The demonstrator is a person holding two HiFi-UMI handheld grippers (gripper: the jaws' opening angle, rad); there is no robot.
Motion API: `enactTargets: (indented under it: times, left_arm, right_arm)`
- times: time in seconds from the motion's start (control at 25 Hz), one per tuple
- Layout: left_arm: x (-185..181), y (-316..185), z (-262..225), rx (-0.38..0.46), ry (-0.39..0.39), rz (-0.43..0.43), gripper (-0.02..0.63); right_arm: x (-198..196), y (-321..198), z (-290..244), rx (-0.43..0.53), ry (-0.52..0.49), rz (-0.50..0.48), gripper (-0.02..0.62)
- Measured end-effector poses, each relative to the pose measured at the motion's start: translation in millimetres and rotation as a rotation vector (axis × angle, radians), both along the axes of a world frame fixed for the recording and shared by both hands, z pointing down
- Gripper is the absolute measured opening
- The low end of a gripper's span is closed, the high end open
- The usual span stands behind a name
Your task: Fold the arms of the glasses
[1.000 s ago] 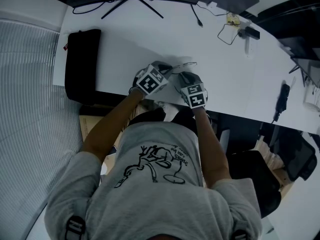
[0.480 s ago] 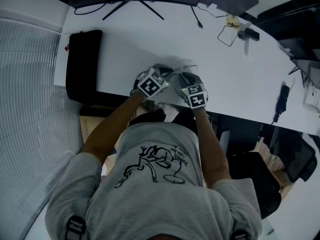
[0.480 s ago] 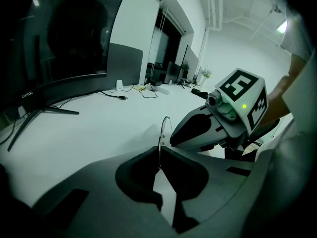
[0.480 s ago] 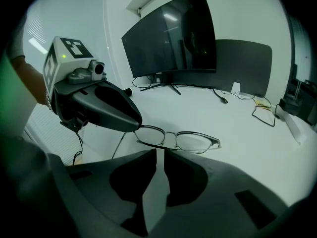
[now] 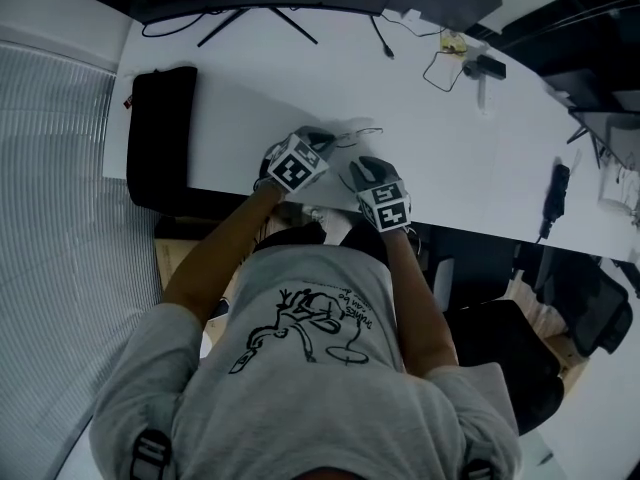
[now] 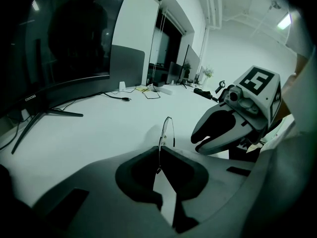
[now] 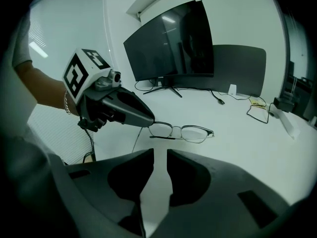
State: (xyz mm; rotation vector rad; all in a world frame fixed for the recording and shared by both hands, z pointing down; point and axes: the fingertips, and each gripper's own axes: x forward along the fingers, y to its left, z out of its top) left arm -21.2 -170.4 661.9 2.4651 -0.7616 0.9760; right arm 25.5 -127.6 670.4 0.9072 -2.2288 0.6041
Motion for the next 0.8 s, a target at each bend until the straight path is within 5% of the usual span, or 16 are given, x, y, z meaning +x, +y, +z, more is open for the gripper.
enactTargets:
  times: [0.56, 0.8]
  left_arm:
    - [-3.3, 3.1, 1.2, -0.001, -0.014, -0.016, 0.032]
    - [-1.6, 6.2, 1.4, -0.005, -0.013, -0.006, 0.032]
  right_arm:
    - [-13.7, 42.7, 4.9, -0.006, 0.046, -0.008, 0.264]
    - [-5.1, 46.5, 20.2, -0.003, 0.103, 0.011, 0.270]
